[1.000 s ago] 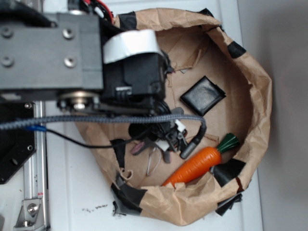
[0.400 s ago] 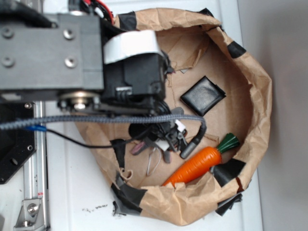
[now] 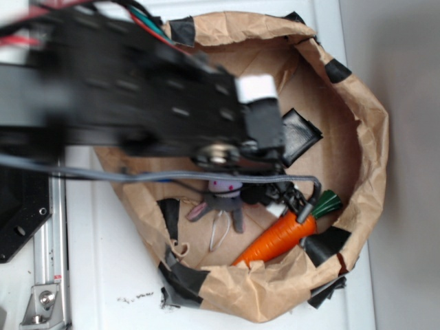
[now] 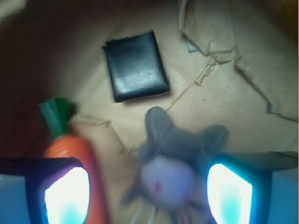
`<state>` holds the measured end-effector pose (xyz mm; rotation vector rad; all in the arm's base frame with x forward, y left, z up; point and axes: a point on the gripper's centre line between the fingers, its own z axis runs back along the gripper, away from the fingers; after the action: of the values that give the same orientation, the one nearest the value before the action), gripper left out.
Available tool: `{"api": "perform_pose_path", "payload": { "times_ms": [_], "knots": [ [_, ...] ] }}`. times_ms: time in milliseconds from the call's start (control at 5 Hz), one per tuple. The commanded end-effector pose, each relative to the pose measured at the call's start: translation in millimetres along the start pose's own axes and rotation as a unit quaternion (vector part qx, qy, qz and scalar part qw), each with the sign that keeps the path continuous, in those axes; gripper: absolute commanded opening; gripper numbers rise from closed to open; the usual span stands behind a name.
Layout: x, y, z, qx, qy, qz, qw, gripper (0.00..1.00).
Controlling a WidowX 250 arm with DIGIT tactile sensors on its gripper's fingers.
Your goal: Grab the gray animal.
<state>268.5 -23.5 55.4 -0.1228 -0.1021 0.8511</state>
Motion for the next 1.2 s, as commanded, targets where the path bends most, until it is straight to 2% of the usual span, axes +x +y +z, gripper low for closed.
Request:
{"api": "perform_pose_path", "payload": {
  "times_ms": [0,200,400,600,800,1000],
  "knots": [
    [7.5,4.0,-18.3,0.034,-0.014,-0.019,0.999,1.0],
    [7.5,13.8,-0.9,0.029,-0.002,-0.011,1.0,0.0],
    [19.1,15.3,34.6,0.002,-0.022,-0.037,0.999,0.0],
    [33.9,1.2,79.1,-0.03,-0.061,-0.064,0.996,0.0],
    [41.4,-18.3,128.6,-0.062,-0.083,-0.146,0.984,0.0],
    [44.0,-14.0,135.9,-0.055,-0.067,-0.139,0.987,1.0]
  ]
}}
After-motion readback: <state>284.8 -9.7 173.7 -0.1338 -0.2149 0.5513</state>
